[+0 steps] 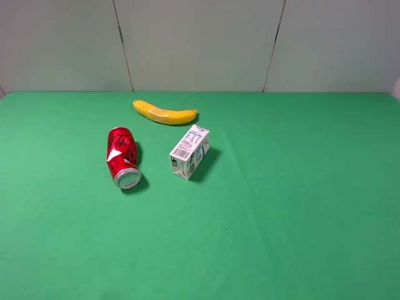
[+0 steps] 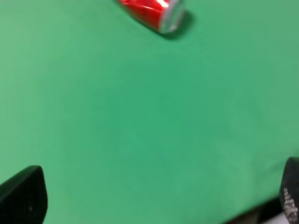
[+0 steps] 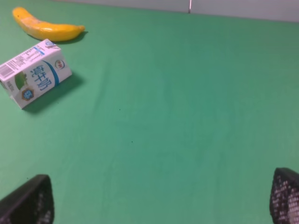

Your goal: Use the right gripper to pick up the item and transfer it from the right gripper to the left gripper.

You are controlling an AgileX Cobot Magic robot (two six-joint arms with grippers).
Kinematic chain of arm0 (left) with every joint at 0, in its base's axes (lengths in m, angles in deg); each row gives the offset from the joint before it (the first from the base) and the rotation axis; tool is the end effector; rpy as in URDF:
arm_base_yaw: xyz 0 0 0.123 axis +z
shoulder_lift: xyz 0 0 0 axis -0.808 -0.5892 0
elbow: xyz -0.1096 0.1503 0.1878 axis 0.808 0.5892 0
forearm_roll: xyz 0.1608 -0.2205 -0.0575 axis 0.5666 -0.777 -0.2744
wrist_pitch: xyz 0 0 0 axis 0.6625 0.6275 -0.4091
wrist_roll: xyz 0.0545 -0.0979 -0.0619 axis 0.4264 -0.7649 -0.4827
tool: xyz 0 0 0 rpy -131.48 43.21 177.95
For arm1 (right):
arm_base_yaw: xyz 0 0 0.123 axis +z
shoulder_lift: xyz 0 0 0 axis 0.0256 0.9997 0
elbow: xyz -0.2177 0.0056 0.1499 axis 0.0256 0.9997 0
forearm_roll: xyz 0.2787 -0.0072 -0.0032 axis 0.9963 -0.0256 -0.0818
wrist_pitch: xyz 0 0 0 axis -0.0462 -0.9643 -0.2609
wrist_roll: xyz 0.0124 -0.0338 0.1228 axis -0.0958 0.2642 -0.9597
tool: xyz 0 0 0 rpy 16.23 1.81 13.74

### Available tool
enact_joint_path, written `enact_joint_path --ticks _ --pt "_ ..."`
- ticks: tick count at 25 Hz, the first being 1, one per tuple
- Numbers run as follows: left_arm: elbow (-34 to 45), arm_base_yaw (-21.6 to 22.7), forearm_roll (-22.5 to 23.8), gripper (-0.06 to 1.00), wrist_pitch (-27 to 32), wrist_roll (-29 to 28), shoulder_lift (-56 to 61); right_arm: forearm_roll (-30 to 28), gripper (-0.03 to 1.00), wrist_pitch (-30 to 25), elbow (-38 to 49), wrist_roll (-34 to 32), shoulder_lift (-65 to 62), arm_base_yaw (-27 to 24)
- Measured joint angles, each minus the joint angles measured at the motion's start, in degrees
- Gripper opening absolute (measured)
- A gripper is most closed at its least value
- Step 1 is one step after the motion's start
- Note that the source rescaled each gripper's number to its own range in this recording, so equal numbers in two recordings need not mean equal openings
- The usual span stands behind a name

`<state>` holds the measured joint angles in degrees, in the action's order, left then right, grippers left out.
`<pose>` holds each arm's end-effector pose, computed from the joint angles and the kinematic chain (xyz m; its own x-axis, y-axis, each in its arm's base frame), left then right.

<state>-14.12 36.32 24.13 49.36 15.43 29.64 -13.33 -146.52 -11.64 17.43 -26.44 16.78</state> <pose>0.0812 -0.0279 0.2662 -0.5350 0.2472 -0.8079 0.3552 0.9334 0.0503 0.0724 0.0234 0.2766 -0.3943 -0.1269 -0.9102 -0.2951 0.9555 -0.0054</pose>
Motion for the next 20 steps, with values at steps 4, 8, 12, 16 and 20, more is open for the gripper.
enact_joint_path --ticks 4,8,12,16,20 --pt "0.52 6.89 -1.52 1.00 -1.97 1.34 3.97 0.00 1.00 0.00 0.00 0.00 0.00 0.00" --pt "1.61 11.85 -4.05 1.00 -2.26 2.35 7.29 0.00 1.00 -0.05 0.00 0.00 0.00 0.00" --pt "1.61 13.76 -4.80 1.00 -2.53 2.92 7.63 0.00 1.00 -0.05 0.00 0.00 0.00 0.00" --pt "1.61 13.76 -5.25 1.00 -2.65 3.11 7.63 0.00 1.00 -0.11 0.00 0.00 0.00 0.00" --pt "1.61 13.76 -5.25 1.00 -2.83 3.18 7.63 0.00 1.00 -0.05 0.00 0.00 0.00 0.00"
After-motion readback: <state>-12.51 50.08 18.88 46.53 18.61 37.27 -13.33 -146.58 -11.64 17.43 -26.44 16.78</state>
